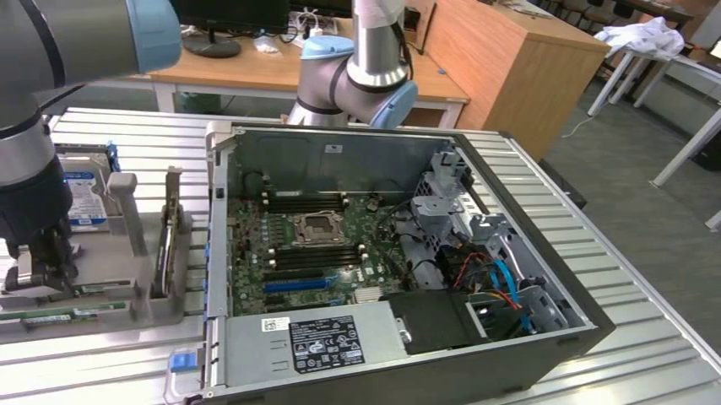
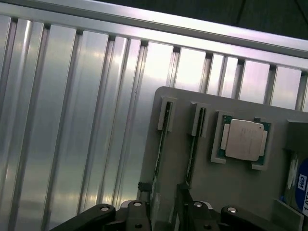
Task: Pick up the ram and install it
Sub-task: 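Pick up the ram and move it above insertion slot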
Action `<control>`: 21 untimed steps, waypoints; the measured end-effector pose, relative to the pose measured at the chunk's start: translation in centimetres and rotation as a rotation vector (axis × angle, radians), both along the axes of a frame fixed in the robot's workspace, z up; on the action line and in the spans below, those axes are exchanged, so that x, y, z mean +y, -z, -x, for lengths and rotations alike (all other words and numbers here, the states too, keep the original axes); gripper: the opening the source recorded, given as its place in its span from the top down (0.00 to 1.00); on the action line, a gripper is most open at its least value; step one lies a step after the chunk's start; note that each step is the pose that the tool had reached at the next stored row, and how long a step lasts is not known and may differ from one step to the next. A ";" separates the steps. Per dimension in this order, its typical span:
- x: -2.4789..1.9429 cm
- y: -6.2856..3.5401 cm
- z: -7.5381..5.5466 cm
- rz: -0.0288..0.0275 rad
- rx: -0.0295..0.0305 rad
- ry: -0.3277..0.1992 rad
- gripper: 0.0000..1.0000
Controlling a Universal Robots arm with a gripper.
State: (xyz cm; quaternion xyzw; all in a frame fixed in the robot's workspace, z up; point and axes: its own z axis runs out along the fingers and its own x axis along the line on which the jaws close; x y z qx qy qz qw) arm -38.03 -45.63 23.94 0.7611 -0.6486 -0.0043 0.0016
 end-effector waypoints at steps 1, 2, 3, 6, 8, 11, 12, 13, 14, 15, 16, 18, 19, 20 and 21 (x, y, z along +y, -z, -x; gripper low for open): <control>-0.09 0.18 0.0 0.0000 0.0014 -0.006 0.65; -0.16 0.37 0.0 -0.0001 0.0022 -0.012 0.65; -0.22 0.55 0.0 -0.0002 0.0031 -0.019 0.65; -0.33 1.10 0.1 -0.0002 0.0041 -0.026 0.65; -0.35 1.30 0.2 -0.0001 0.0041 -0.021 0.65; -0.35 1.45 0.2 -0.0002 0.0042 0.030 0.65; -0.35 1.52 0.2 -0.0003 0.0041 0.048 0.65; -0.34 1.58 0.2 -0.0004 0.0041 0.065 0.65; -0.34 1.64 0.2 -0.0004 0.0041 0.083 0.65; -0.34 1.70 0.2 -0.0004 0.0041 0.100 0.65; -0.34 1.74 0.2 -0.0004 0.0041 0.117 0.65; -0.34 1.74 0.2 -0.0004 0.0042 0.123 0.65; -0.35 1.91 0.2 -0.0006 0.0044 0.123 0.65; -0.32 2.08 0.2 -0.0004 0.0046 0.124 0.65; -0.23 2.27 0.2 -0.0003 0.0045 0.128 0.65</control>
